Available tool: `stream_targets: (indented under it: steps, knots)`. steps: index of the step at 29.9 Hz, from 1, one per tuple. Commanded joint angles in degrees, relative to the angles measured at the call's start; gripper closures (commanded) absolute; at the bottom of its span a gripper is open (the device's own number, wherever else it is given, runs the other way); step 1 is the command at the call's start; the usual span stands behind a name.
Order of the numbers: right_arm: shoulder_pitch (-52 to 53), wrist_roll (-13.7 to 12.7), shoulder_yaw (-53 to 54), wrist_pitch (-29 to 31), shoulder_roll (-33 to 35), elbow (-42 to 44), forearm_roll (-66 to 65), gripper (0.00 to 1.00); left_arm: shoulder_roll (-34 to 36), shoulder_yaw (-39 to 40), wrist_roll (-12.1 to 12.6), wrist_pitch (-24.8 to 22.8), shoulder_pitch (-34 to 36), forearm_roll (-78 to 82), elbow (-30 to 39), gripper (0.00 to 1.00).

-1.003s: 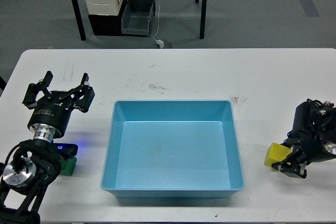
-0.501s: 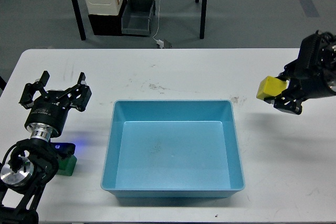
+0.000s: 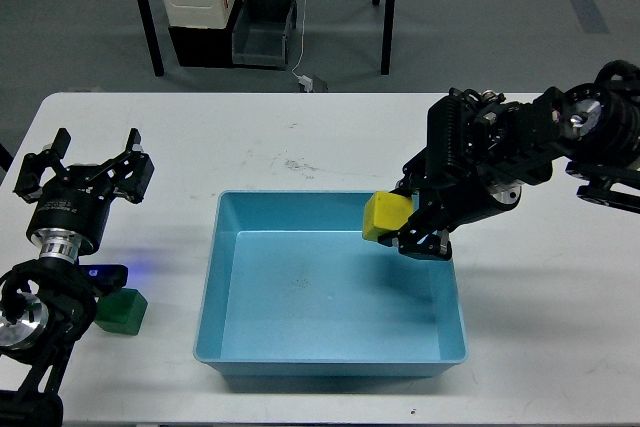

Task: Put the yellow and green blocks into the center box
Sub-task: 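Lift the yellow cube and carry it into the blue bin, then open the right gripper and withdraw it up and away from the bin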

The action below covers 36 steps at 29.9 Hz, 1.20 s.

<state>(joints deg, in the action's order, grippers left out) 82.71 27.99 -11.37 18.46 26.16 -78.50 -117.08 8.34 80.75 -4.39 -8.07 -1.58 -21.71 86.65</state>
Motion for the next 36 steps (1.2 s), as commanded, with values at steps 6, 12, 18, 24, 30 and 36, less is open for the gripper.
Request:
stream_targets:
  steps: [6, 12, 18, 24, 30, 36]
  knots:
    - [-6.9, 0.0, 0.9, 0.0, -11.4, 8.8, 0.5, 0.4, 2.2, 2.7, 0.6, -0.2, 0.2, 0.2, -0.5, 0.0]
    - [-11.1, 0.0, 6.8, -0.9, -10.9, 10.7, 1.7, 0.03, 6.3, 2.3, 0.9, 0.8, 0.5, 0.7, -2.5, 0.0]
    - [-20.6, 0.0, 24.2, -2.1, -10.5, 10.5, 1.9, 0.01, 13.9, 2.4, 0.9, -2.3, 0.6, 6.2, -2.5, 0.0]
    - [-30.2, 0.0, 42.9, -12.2, -13.4, 9.7, 1.9, 0.01, 22.9, 3.6, -0.1, -10.8, 1.6, 22.7, -2.5, 0.01]
    - [-38.6, 0.0, 55.9, -13.9, -17.5, 6.6, 7.0, 0.0, 29.0, 5.6, -1.5, -13.9, 4.8, 38.5, -2.5, 0.03]
    - [-49.3, -10.7, 62.4, -13.8, -16.4, -6.6, 29.0, 0.0, 32.1, 6.1, -7.2, -13.7, 8.9, 59.2, -3.9, 0.02]
